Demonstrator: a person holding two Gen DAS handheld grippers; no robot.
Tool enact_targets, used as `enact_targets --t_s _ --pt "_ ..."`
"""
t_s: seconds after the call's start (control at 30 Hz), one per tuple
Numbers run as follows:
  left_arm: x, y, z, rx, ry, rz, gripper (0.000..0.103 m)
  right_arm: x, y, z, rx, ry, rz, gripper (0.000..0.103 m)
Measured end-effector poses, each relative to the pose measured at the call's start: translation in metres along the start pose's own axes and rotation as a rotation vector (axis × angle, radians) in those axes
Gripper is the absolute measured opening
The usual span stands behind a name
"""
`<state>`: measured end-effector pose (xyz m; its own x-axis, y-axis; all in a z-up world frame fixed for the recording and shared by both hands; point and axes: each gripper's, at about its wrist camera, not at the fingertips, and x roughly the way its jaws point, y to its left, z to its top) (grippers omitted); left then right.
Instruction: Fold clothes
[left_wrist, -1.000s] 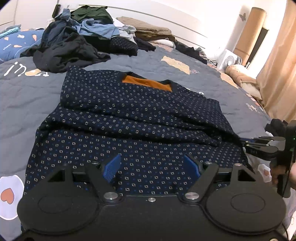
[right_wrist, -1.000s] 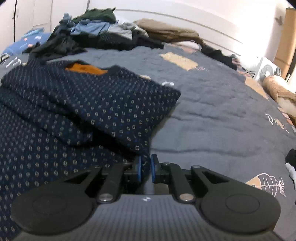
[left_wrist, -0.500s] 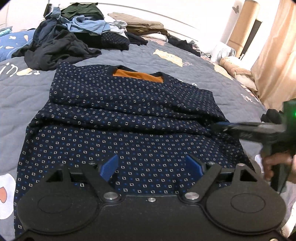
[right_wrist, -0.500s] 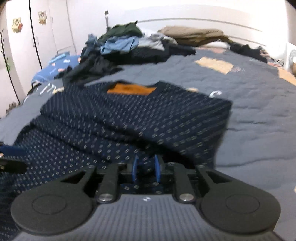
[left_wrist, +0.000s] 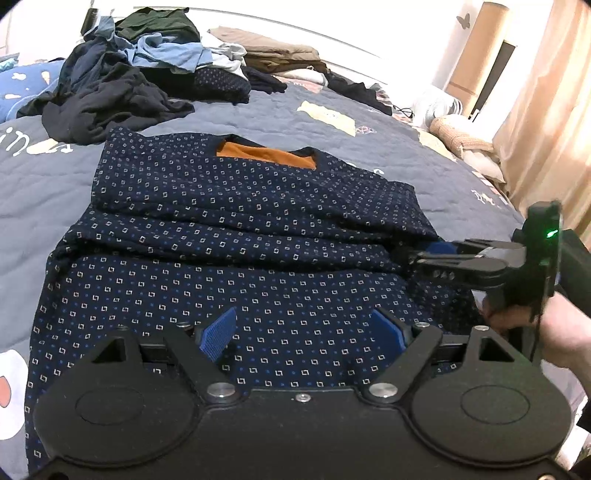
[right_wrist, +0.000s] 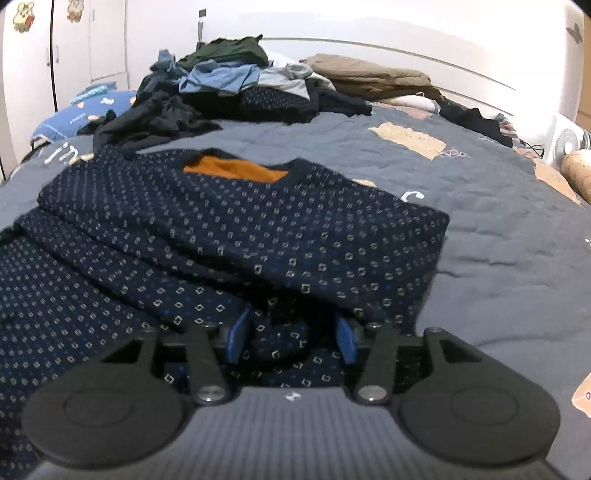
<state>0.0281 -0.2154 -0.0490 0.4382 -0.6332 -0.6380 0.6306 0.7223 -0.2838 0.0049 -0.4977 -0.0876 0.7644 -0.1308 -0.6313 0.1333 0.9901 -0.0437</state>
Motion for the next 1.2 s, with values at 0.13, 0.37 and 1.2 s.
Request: enact_targets --t_s 0.13,0.37,1.2 --pt "-0.001 0.0 0.0 -0.004 0.0 -0.003 0.08 0.006 0.016 -0.002 -0.093 -0.03 -0.042 0.05" --pt "-0.001 -0.001 0.0 0.004 0.001 -0.01 0.08 -0.005 -0.029 -0.004 0.239 -0.041 -0.035 0.014" --pt "-0.001 -0.005 -0.003 0.012 0.011 -0.03 0.082 -0.029 -0.026 -0.016 0.159 0.012 0.008 0.02"
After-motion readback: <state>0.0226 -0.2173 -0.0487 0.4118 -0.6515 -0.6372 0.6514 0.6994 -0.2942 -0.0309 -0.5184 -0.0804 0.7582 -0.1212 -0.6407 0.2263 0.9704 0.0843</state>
